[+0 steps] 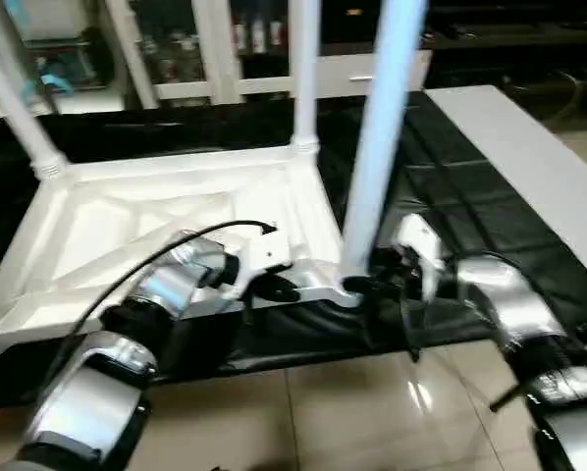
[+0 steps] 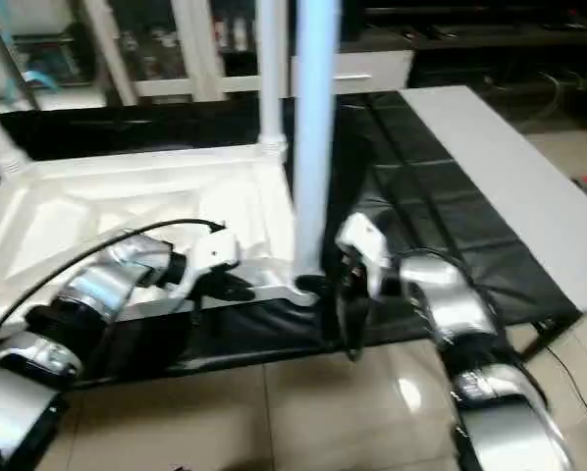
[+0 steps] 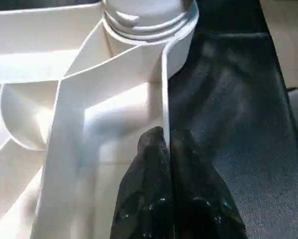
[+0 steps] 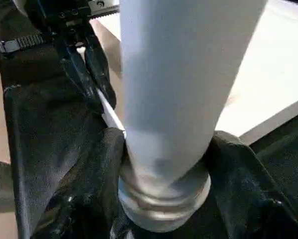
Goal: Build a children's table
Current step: Rotate leg to tighten
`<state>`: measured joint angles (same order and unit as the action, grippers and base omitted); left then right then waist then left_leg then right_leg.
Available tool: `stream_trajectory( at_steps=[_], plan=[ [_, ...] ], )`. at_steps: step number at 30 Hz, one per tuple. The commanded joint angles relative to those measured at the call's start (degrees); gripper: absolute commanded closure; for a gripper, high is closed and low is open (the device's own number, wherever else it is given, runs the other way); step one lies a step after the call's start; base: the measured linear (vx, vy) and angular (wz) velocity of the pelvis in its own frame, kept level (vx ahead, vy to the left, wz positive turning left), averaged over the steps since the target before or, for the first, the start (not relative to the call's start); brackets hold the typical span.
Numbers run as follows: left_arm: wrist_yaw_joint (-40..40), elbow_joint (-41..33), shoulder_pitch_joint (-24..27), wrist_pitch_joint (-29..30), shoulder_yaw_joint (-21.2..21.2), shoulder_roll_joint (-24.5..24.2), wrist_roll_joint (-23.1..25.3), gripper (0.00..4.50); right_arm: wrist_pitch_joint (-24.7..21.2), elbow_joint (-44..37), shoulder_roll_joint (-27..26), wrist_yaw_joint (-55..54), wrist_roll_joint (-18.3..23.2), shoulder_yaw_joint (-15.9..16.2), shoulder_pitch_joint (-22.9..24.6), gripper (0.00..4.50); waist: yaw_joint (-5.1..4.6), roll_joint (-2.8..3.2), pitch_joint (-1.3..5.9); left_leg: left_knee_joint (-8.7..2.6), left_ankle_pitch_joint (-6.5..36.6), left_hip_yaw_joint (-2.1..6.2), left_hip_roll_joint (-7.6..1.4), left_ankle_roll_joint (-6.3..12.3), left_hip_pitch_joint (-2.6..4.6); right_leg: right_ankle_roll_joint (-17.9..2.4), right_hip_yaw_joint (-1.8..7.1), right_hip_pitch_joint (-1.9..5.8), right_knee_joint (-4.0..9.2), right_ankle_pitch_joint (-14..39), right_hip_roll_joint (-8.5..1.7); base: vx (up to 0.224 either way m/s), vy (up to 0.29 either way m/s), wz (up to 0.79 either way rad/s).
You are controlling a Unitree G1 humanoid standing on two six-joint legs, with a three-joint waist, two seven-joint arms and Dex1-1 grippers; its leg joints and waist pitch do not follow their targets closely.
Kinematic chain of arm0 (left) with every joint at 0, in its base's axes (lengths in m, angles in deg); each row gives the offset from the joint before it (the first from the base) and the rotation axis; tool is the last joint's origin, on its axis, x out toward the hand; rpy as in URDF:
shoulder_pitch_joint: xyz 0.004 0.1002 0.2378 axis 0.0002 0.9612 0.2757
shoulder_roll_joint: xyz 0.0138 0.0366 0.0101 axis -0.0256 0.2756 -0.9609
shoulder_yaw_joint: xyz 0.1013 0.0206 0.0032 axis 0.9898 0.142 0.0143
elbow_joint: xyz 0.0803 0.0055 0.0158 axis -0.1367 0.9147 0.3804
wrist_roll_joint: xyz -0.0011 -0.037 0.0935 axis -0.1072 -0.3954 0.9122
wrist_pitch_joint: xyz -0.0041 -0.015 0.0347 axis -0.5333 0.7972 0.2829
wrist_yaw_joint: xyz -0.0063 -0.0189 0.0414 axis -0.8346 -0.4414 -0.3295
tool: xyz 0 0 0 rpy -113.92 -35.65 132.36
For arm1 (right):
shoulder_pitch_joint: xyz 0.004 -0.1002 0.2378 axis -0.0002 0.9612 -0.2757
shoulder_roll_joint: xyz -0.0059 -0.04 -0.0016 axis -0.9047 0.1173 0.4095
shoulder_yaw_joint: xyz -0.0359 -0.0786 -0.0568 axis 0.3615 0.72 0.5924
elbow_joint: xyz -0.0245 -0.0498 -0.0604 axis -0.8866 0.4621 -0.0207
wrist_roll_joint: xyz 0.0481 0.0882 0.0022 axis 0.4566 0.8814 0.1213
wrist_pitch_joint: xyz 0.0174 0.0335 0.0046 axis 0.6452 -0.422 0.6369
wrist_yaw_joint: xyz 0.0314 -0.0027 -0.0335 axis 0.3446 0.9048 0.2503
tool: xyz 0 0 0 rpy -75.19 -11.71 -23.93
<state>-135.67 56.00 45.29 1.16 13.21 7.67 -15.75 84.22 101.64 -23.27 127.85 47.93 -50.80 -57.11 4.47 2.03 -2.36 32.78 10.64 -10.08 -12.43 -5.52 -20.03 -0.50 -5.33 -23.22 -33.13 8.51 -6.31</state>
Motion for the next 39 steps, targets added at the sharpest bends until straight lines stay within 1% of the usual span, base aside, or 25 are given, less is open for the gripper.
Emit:
stream_trajectory(
  at_steps=[1, 2, 3, 4, 5, 6, 7, 8, 11, 12, 13, 14, 16, 17, 18, 19, 20, 21, 23, 25, 27, 31, 33, 36, 39],
  plan=[
    [3.7, 3.4, 1.2, 0.8, 1.4, -0.3, 3.0, 4.50, -0.7, -2.7, 1.0, 0.9, 0.7, -0.8, 1.4, 1.92, -0.04, -1.03, 3.72, -3.16, 11.2, -0.76, -0.48, 6.79, -0.11, -14.5, 2.01, 3.18, 3.16, 12.8, -1.45, 0.000, 0.000, 0.00],
    [5.6, 4.1, 0.6, 0.5, 1.2, 0.4, 3.2, 4.50, -2.2, -4.7, 2.0, 0.4, 1.3, -1.9, 3.2, 1.92, -0.03, -0.47, 3.42, -3.38, 13.2, -0.72, -0.51, 6.25, -0.13, -13.6, 1.89, 3.07, 3.60, 15.5, -1.44, 0.000, 0.000, 0.00],
    [7.3, 5.0, 0.0, 0.2, 0.9, 1.0, 3.4, 4.50, -3.6, -6.1, 2.5, -1.1, 1.7, -2.9, 4.5, 1.74, 0.19, -0.77, 3.28, -3.40, 15.2, -0.78, -0.41, 5.73, 0.22, -12.4, 1.89, 2.90, 4.06, 18.8, -1.36, 0.000, 0.000, 0.00],
    [8.0, 5.6, -0.3, -0.1, 0.8, 1.3, 3.4, 4.50, -5.2, -7.6, 2.6, -2.1, 2.5, -3.8, 5.6, 1.74, 0.31, -0.65, 3.28, -3.44, 16.7, -0.84, -0.35, 5.16, 0.64, -11.6, 2.01, 2.70, 4.55, 21.0, -1.40, 0.000, 0.000, 0.00],
    [8.2, 5.8, -0.4, -0.1, 0.8, 1.4, 3.4, 4.50, -5.7, -8.1, 2.5, -2.3, 2.8, -4.1, 6.0, 1.53, 0.31, -0.75, 3.41, -3.49, 16.6, -0.72, -0.34, 4.94, 0.56, -11.5, 2.01, 2.81, 4.40, 21.0, -1.44, 0.000, 0.000, 0.00],
    [8.4, 6.5, -0.8, -0.4, 0.8, 1.8, 3.4, 4.50, -6.6, -10.1, 2.5, -3.4, 3.4, -4.7, 7.2, 1.50, 0.23, -0.43, 3.34, -3.68, 16.6, -0.50, -0.29, 4.67, 0.13, -10.8, 1.87, 2.97, 4.40, 21.6, -1.38, 0.000, 0.000, 0.00],
    [8.4, 6.5, -0.8, -0.4, 0.8, 1.8, 3.4, 4.50, -6.6, -10.1, 2.5, -3.4, 3.4, -4.7, 7.2, 1.44, 0.15, -0.63, 3.21, -3.75, 17.2, -0.56, -0.26, 4.61, 0.07, -10.1, 1.86, 2.90, 4.71, 22.5, -1.33, 0.000, 0.000, 0.00],
    [8.6, 6.9, -1.0, -0.7, 0.8, 2.0, 3.4, 4.50, -7.1, -11.7, 2.7, -3.5, 3.6, -4.6, 8.0, 1.35, -0.13, -0.27, 3.08, -3.92, 18.7, -0.22, -0.06, 4.08, -0.17, -8.7, 1.59, 2.98, 4.84, 26.0, -1.43, 0.000, 0.000, 0.00],
    [9.5, 7.6, -1.5, -0.8, 0.8, 2.5, 3.4, 4.50, -8.0, -14.7, 3.8, -2.8, 3.5, -4.0, 9.8, 1.06, -0.49, -1.04, 3.00, -3.83, 19.9, -0.15, 0.11, 4.18, 0.08, -6.9, 1.59, 2.59, 5.69, 29.5, -1.48, 0.000, 0.000, 0.00],
    [9.9, 7.8, -1.7, -0.8, 0.8, 2.7, 3.4, 4.50, -8.4, -15.7, 4.3, -2.6, 3.4, -3.8, 10.5, 1.06, -0.46, -0.85, 3.05, -3.83, 19.8, -0.03, 0.05, 4.39, 0.22, -7.1, 1.69, 2.52, 5.61, 29.2, -1.53, 0.000, 0.000, 0.00],
    [11.6, 8.7, -2.4, -0.8, 0.6, 3.0, 3.5, 4.50, -9.5, -17.9, 4.9, -2.2, 3.4, -3.7, 11.9, 1.06, -0.70, -1.40, 3.00, -3.82, 19.4, -0.06, 0.13, 4.76, -0.09, -6.9, 1.63, 2.59, 5.63, 29.2, -1.41, 0.000, 0.000, 0.00],
    [12.6, 9.2, -2.7, -0.8, 0.5, 3.2, 3.6, 4.50, -10.0, -18.6, 5.0, -2.3, 3.5, -3.6, 12.4, 1.06, -0.59, -1.20, 2.98, -3.79, 19.2, -0.04, 0.16, 4.91, -0.07, -6.5, 1.62, 2.53, 5.70, 29.6, -1.41, 0.000, 0.000, 0.00],
    [20.8, 11.7, -4.6, -0.9, -1.3, 4.6, 3.8, 4.50, -11.7, -21.4, 4.3, -3.9, 3.8, -3.6, 14.0, 1.06, -0.93, -1.90, 3.05, -3.72, 18.8, 0.04, 0.22, 5.06, -0.43, -5.9, 1.51, 2.67, 5.62, 29.9, -1.33, 0.000, 0.000, 0.00],
    [23.6, 12.5, -5.3, -1.0, -2.1, 5.2, 3.7, 4.50, -12.2, -22.1, 4.0, -4.4, 3.8, -3.6, 14.3, 1.06, -0.91, -1.79, 3.06, -3.67, 18.6, 0.10, 0.28, 5.07, -0.54, -5.5, 1.45, 2.68, 5.58, 30.0, -1.38, 0.000, 0.000, 0.00],
    [26.7, 13.3, -6.3, -1.0, -3.8, 5.9, 2.7, 4.50, -12.4, -22.7, 3.4, -5.2, 3.6, -3.3, 14.6, 1.06, -1.26, -2.01, 3.20, -3.74, 17.1, 0.37, 0.31, 5.06, -1.19, -5.2, 1.28, 3.02, 5.33, 29.3, -1.48, 0.000, 0.000, 0.00],
    [27.6, 13.6, -6.6, -1.0, -4.4, 6.1, 2.4, 4.05, -12.4, -22.9, 3.1, -5.5, 3.4, -3.2, 14.7, 1.02, -1.42, -1.93, 3.25, -3.74, 16.3, 0.47, 0.36, 5.09, -1.63, -4.9, 1.16, 3.29, 5.28, 28.9, -1.53, 0.000, 0.000, 0.00],
    [28.2, 13.6, -7.0, -0.5, -5.3, 6.4, 1.5, 4.05, -12.5, -23.0, 2.8, -6.1, 3.4, -3.2, 14.7, 1.02, -1.51, -1.81, 3.33, -3.75, 15.8, 0.56, 0.31, 5.05, -1.74, -4.9, 1.13, 3.36, 5.23, 28.2, -1.60, 0.000, 0.000, 0.00],
    [28.8, 13.2, -7.6, 0.2, -7.0, 7.0, -0.2, 3.93, -12.7, -23.2, 2.0, -7.2, 3.4, -3.2, 14.7, 1.02, -1.88, -2.12, 3.43, -3.64, 14.7, 0.61, 0.31, 5.32, -1.98, -5.2, 1.12, 3.44, 5.03, 26.4, -1.64, 0.000, 0.000, 0.00],
    [29.9, 12.3, -7.9, -0.4, -8.2, 7.3, -1.1, 3.85, -13.5, -24.3, 1.3, -7.9, 3.7, -3.1, 15.0, 1.02, -2.07, -2.15, 3.96, -3.13, 11.2, 0.64, 0.24, 6.26, -2.28, -7.7, 1.27, 3.62, 4.23, 19.7, -1.74, 0.000, 0.000, 0.00],
    [31.1, 12.0, -8.0, -1.7, -8.1, 7.2, -0.7, 3.59, -14.3, -25.4, 1.2, -8.1, 3.9, -3.0, 15.3, 1.02, -2.04, -2.19, 4.12, -2.57, 9.2, 0.27, 0.08, 8.46, -1.91, -11.3, 1.39, 2.99, 3.61, 12.6, -1.42, 0.000, 0.000, 0.00],
    [31.4, 11.3, -7.8, -3.5, -8.2, 6.8, -0.7, 3.54, -15.3, -26.6, 1.1, -8.6, 4.2, -3.1, 15.7, 1.02, -1.72, -2.07, 4.24, -2.32, 7.2, 0.11, -0.04, 9.77, -1.69, -13.3, 1.56, 2.94, 3.13, 8.8, -1.49, 0.050, -0.014, 0.05],
    [26.4, 6.2, -5.6, -5.4, -9.7, 5.3, -3.2, 3.54, -16.3, -28.1, 0.8, -10.0, 4.7, -3.5, 16.4, 1.02, -1.02, -2.08, 4.88, -1.39, -1.1, 0.16, -0.16, 12.91, -1.83, -16.6, 1.78, 2.97, 1.30, -2.4, -1.58, 0.000, 0.000, 0.00],
    [24.4, 4.1, -4.5, -6.0, -9.9, 4.8, -4.2, 3.54, -16.5, -28.3, 0.6, -10.4, 4.9, -3.7, 16.5, 1.02, -0.72, -2.22, 4.41, -1.45, -0.5, -0.06, -0.27, 13.86, -1.85, -17.3, 1.74, 2.75, 1.44, -0.9, -1.63, 0.000, 0.000, 0.00],
    [20.1, -1.0, -2.4, -4.2, -11.1, 3.6, -7.4, 3.54, -16.7, -28.2, 0.0, -11.1, 5.1, -4.2, 16.5, 1.02, -0.52, -2.20, 4.11, -1.76, 3.2, -0.33, -0.43, 12.41, -1.62, -16.5, 1.83, 2.55, 1.99, 4.6, -1.68, 0.000, 0.000, 0.00],
    [9.3, -11.2, 1.3, 5.3, -10.0, 0.0, -12.4, 3.20, -17.5, -29.5, 0.0, -11.3, 5.5, -4.2, 17.0, 1.02, -0.44, -1.81, 3.74, -2.37, 7.6, -0.46, -0.74, 8.56, -1.28, -15.2, 2.07, 2.44, 2.27, 10.1, -1.81, 0.000, 0.000, 0.00]
  ],
)
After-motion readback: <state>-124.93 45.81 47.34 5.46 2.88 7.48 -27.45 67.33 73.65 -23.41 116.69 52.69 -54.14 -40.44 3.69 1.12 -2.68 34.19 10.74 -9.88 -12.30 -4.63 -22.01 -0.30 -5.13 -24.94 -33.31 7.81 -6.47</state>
